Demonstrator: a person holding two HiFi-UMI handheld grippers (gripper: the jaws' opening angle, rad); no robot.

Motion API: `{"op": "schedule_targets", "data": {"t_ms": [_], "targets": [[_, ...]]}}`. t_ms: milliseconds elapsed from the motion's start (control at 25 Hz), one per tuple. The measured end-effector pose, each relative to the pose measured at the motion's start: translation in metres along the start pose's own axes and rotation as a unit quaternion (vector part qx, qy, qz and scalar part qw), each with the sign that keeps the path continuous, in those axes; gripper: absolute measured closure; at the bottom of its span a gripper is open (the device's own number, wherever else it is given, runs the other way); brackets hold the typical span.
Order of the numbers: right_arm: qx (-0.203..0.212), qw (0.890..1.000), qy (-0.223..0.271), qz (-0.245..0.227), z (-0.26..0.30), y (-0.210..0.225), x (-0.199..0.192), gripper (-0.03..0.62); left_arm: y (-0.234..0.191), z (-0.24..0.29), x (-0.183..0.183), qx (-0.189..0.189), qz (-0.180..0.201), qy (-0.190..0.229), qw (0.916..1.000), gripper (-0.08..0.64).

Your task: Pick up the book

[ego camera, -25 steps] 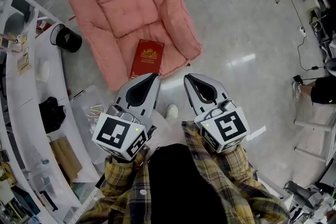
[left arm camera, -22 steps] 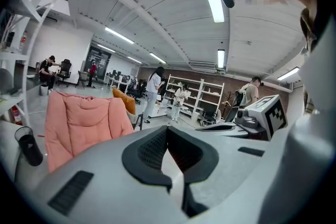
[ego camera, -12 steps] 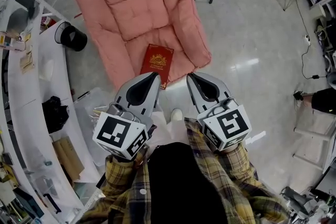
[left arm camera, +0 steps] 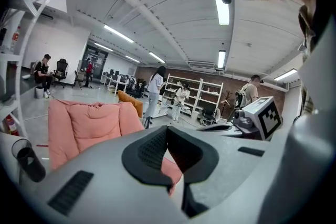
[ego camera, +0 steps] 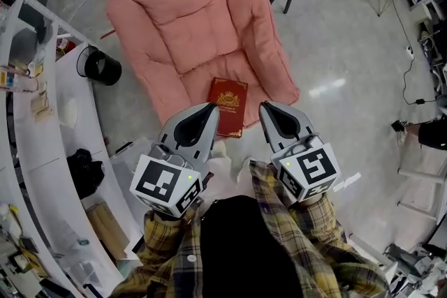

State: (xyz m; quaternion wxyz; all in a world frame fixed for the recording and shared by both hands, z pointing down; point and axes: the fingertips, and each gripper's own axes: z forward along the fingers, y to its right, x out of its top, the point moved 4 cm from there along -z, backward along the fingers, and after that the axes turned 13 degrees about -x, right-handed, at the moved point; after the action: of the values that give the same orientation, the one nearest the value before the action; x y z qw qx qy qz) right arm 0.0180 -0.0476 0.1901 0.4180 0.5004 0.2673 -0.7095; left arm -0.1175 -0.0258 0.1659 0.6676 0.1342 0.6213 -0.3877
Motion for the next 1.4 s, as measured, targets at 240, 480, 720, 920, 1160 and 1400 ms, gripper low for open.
{"op": "schedule_targets", "data": {"t_ms": [240, 480, 720, 920, 1160, 1400], "targets": [[-0.010, 0.999, -0.034, 0.002, 0.034, -0.001, -0.014, 0.575, -0.041, 0.006, -0.016, -0.005, -0.027, -0.028, 0.9992, 0.555], [-0.012, 0.997, -0.078, 0.014, 0.056, 0.011, -0.033, 0.575, -0.066, 0.027, -0.033, -0.005, -0.056, -0.050, 0.9972, 0.555], [-0.006, 0.995, -0.103, 0.011, 0.081, 0.028, -0.056, 0.575, -0.087, 0.053, -0.058, 0.010, -0.073, -0.057, 0.9956, 0.555], [0.001, 0.992, -0.127, 0.010, 0.100, 0.040, -0.079, 0.575, -0.107, 0.078, -0.088, 0.022, -0.087, -0.080, 0.9928, 0.555], [0.011, 0.986, -0.165, 0.019, 0.131, 0.052, -0.124, 0.575, -0.128, 0.106, -0.136, 0.027, -0.107, -0.110, 0.9878, 0.555], [0.038, 0.977, -0.205, 0.034, 0.164, 0.051, -0.179, 0.575, -0.152, 0.125, -0.188, 0.037, -0.131, -0.127, 0.9825, 0.555]]}}
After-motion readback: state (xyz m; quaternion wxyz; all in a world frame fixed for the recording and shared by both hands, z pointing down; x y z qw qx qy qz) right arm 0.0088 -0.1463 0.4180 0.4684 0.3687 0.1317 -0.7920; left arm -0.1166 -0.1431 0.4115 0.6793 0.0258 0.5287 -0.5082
